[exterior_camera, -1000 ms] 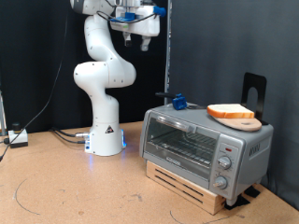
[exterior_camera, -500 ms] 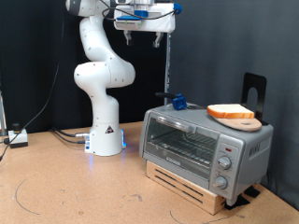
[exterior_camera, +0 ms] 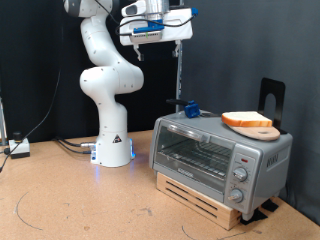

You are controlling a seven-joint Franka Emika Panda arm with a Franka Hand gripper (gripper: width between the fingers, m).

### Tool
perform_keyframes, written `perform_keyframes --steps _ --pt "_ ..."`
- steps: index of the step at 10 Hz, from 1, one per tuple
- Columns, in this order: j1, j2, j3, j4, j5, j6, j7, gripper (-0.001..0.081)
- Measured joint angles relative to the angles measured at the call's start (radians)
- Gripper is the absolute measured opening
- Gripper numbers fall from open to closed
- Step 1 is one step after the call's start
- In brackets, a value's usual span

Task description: Make a piece of toast with the oven

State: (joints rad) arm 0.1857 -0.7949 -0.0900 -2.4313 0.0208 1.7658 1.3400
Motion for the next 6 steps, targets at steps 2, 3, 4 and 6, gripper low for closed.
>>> perform_keyframes --steps 2,3,4,6 --pt "0.036 -0.004 -0.049 -0.001 0.017 -0.011 -0.214 0.0807" --pt "0.055 -0.002 -0.080 -0.009 0.009 0.008 -0.342 0.0807" --pt "0.071 0.009 -0.104 -0.024 -0.012 0.062 -0.462 0.0807" --pt "0.085 0.027 -0.116 -0.035 -0.015 0.103 -0.517 0.0807"
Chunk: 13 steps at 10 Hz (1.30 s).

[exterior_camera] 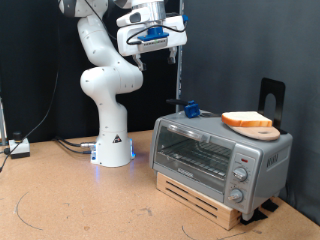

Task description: Make a piece of toast with the oven

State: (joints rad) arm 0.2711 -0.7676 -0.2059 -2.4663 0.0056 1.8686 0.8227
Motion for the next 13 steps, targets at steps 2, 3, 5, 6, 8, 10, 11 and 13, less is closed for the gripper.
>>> perform_keyframes --steps 2,3,5,6,8,10,11,13 --pt "0.004 -0.001 -0.011 -0.013 0.027 0.000 -0.045 0.0807" --pt "0.005 0.001 -0.016 -0.030 0.024 0.003 -0.088 0.0807" --pt "0.005 0.011 -0.024 -0.061 0.021 0.006 -0.181 0.0807" --pt "0.005 0.015 -0.026 -0.075 0.022 0.017 -0.197 0.0807" --pt "0.005 0.018 -0.027 -0.099 0.031 0.051 -0.205 0.0807" --pt "0.004 0.017 -0.026 -0.118 0.044 0.101 -0.187 0.0807" --pt "0.004 0.017 -0.026 -0.118 0.043 0.097 -0.188 0.0807" --pt "0.022 0.023 -0.049 -0.108 0.088 0.015 -0.261 0.0807"
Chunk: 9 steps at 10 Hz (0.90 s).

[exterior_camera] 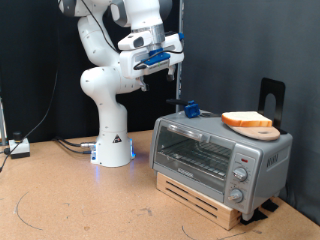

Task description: Make a piece of toast with the oven

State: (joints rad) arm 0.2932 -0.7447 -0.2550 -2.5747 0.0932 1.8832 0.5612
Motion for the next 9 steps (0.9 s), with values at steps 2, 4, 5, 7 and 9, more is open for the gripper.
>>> perform_keyframes --steps 2,4,5,7,9 --pt "0.018 0.026 -0.010 -0.013 0.033 0.000 -0.030 0.0807" --pt "0.018 0.067 0.008 -0.060 0.027 0.106 -0.024 0.0807" --pt "0.018 0.091 0.020 -0.084 0.020 0.157 -0.021 0.0807" --pt "0.017 0.136 0.038 -0.121 0.011 0.226 -0.019 0.0807" --pt "0.015 0.173 0.053 -0.156 -0.006 0.295 0.001 0.0807"
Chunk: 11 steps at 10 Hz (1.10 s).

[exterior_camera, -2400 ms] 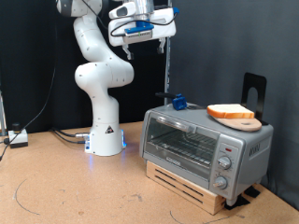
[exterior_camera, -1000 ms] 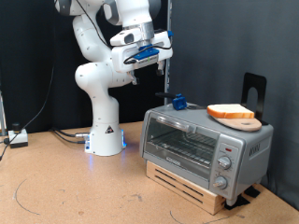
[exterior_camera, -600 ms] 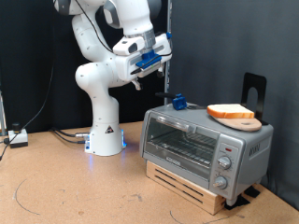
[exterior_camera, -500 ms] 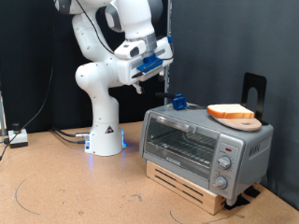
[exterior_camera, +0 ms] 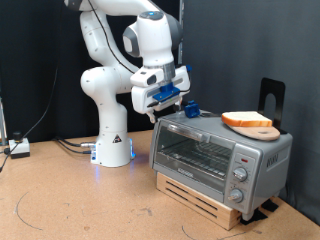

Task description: Make a piece of toast with the oven

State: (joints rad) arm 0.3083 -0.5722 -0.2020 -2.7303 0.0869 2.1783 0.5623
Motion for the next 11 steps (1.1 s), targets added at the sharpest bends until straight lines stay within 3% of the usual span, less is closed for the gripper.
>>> perform_keyframes --steps 3,8,11 --pt "-0.010 0.063 0.009 -0.032 -0.024 0.109 0.041 0.0807" --pt "-0.066 0.173 0.002 -0.012 -0.070 0.203 0.068 0.0807" --pt "-0.079 0.233 -0.013 0.007 -0.072 0.249 0.051 0.0807"
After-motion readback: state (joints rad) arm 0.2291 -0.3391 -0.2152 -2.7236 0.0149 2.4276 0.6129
